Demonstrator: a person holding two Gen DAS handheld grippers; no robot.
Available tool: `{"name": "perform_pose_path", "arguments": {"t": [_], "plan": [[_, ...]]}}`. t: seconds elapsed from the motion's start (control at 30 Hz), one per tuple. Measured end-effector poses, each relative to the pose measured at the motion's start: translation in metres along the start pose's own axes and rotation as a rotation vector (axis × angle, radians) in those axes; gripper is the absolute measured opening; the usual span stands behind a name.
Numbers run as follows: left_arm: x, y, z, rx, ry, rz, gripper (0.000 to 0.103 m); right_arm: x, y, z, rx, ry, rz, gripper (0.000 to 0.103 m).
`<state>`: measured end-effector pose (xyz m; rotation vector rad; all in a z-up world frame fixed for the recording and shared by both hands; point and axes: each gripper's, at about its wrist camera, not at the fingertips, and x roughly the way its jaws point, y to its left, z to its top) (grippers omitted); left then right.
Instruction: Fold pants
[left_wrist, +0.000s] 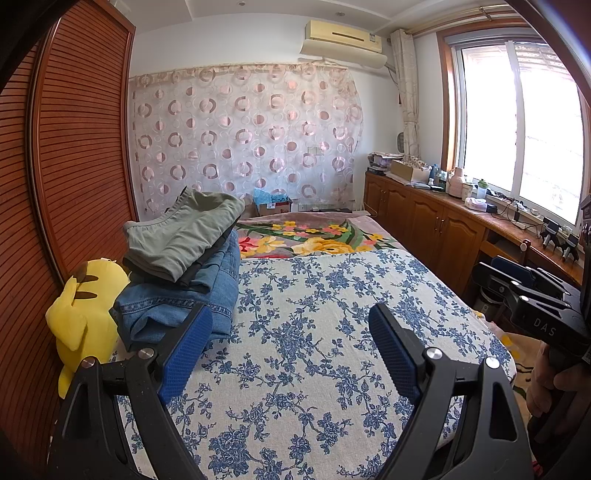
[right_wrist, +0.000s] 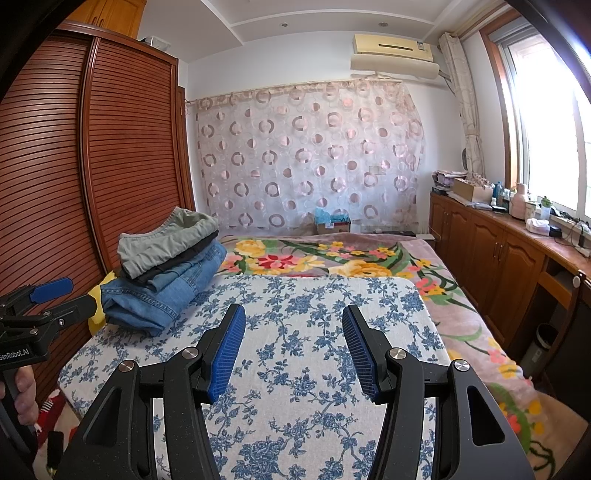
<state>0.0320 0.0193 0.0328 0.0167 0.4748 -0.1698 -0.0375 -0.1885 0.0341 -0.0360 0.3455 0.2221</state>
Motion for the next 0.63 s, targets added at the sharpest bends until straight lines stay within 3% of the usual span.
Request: {"name": "perform_pose_path", "arguments": {"t": [0.63], "plan": [[-0.0001,0.0005,-0.0012,0.001,-0.001,0.001,0.087,0.0006,-0.0006,-0.0002,0.001,-0.001,-0.002,0.057]]}}
